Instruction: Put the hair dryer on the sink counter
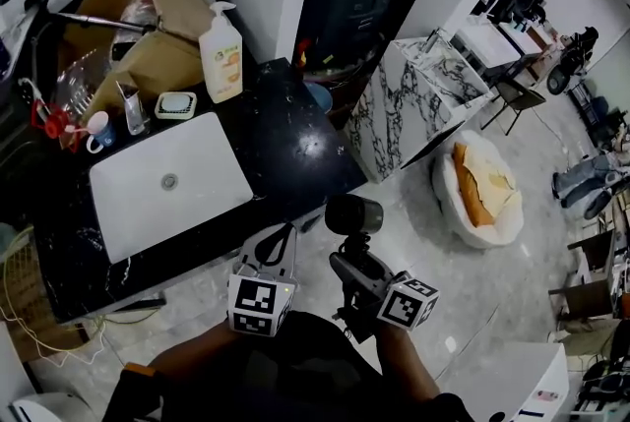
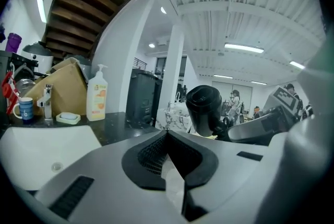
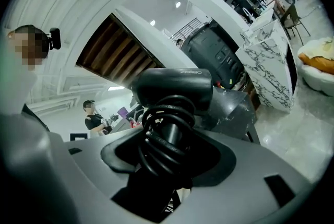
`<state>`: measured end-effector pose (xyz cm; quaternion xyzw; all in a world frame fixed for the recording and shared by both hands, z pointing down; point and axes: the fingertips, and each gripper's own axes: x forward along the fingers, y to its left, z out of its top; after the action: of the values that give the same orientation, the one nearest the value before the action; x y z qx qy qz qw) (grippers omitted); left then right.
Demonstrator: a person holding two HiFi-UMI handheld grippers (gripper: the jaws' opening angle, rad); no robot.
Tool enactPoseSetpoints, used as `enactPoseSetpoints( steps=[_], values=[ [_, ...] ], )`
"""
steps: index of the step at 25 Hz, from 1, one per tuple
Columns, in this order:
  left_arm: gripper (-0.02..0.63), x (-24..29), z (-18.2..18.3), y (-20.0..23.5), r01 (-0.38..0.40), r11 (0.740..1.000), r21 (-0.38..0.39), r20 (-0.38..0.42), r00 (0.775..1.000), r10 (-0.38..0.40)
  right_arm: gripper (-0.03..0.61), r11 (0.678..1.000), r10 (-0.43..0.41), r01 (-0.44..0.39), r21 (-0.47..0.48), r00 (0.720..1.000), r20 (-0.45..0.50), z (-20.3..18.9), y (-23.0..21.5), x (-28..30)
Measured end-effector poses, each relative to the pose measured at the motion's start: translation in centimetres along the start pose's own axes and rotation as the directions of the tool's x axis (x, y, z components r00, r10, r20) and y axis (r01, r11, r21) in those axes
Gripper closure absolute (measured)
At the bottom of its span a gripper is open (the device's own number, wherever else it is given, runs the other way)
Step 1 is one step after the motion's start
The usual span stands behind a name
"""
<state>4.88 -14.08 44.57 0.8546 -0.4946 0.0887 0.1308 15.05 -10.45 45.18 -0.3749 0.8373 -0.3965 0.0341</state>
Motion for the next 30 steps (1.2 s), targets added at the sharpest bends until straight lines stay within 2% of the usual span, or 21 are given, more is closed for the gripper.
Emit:
enactPoseSetpoints(
  steps=[7, 13, 18, 23, 30],
  values=[
    [0.604, -0.1, 0.8, 5.8, -0.047, 0.999, -0.020, 0.013, 0.999, 0.047, 0.301, 0.999, -0.031, 0.030, -0.043, 0.999, -0.027, 1.0, 0.1, 5.3],
    [0.606, -0.1, 0.8, 9.1, -0.102, 0.993, -0.055, 0.021, 0.994, 0.103, 0.301, 0.991, -0.089, 0.078, -0.109, 0.991, -0.102, 1.5, -0.8, 8.8],
    [0.606, 0.7, 0.6, 11.4, -0.168, 0.982, -0.084, 0.020, 0.985, 0.170, 0.301, 0.982, -0.111, 0.082, -0.167, 0.978, -0.174, 2.4, -2.5, 11.7],
    [0.604, 2.3, 0.9, 13.1, -0.240, 0.965, -0.107, 0.013, 0.970, 0.242, 0.301, 0.967, -0.142, 0.076, -0.244, 0.953, -0.266, 3.4, -4.6, 14.7],
    [0.604, 4.5, -0.2, 14.5, -0.314, 0.937, -0.152, -0.048, 0.949, 0.310, 0.301, 0.936, -0.196, 0.052, -0.347, 0.899, -0.393, 3.8, -7.3, 19.1]
  ],
)
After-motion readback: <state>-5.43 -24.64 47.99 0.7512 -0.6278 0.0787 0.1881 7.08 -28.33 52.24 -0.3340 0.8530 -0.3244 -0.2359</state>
